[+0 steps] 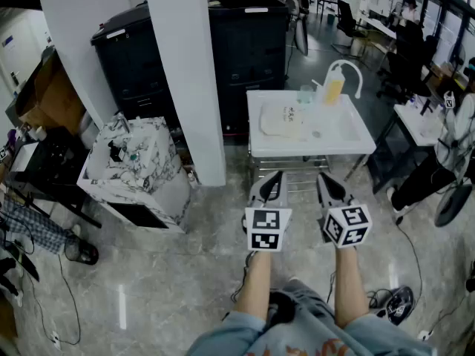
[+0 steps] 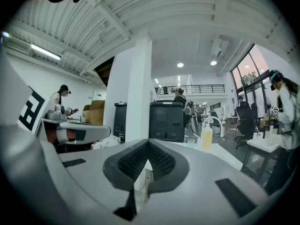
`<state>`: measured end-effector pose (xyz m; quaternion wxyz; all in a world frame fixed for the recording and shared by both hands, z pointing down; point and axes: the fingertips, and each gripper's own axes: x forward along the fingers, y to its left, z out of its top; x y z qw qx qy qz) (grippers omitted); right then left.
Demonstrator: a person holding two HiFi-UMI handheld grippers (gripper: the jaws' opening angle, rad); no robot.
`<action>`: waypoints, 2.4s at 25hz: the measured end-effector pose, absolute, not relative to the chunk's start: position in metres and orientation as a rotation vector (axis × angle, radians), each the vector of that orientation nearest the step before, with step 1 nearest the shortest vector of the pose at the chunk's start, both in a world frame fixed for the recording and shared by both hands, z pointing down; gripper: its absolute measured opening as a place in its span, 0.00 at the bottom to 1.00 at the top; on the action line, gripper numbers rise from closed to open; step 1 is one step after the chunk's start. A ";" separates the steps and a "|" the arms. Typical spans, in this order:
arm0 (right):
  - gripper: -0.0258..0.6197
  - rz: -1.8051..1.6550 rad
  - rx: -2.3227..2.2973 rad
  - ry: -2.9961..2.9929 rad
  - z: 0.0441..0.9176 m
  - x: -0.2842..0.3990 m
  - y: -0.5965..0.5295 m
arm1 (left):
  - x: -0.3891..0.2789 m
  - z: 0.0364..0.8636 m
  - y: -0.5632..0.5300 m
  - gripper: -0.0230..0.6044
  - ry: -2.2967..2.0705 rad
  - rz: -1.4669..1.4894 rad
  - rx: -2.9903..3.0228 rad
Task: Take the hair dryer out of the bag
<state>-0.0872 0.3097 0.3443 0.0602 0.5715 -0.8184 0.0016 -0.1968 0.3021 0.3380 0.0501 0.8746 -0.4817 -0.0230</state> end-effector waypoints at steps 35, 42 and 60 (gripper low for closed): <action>0.04 0.079 1.525 -2.362 0.436 0.041 0.018 | -0.075 0.450 0.021 0.04 -1.438 0.142 2.443; 0.04 0.127 1.431 -2.390 0.458 0.082 -0.073 | -0.014 0.476 -0.063 0.04 -1.401 0.249 2.416; 0.04 0.366 1.496 -2.435 0.497 0.113 -0.164 | 0.002 0.538 -0.150 0.08 -1.286 0.838 2.459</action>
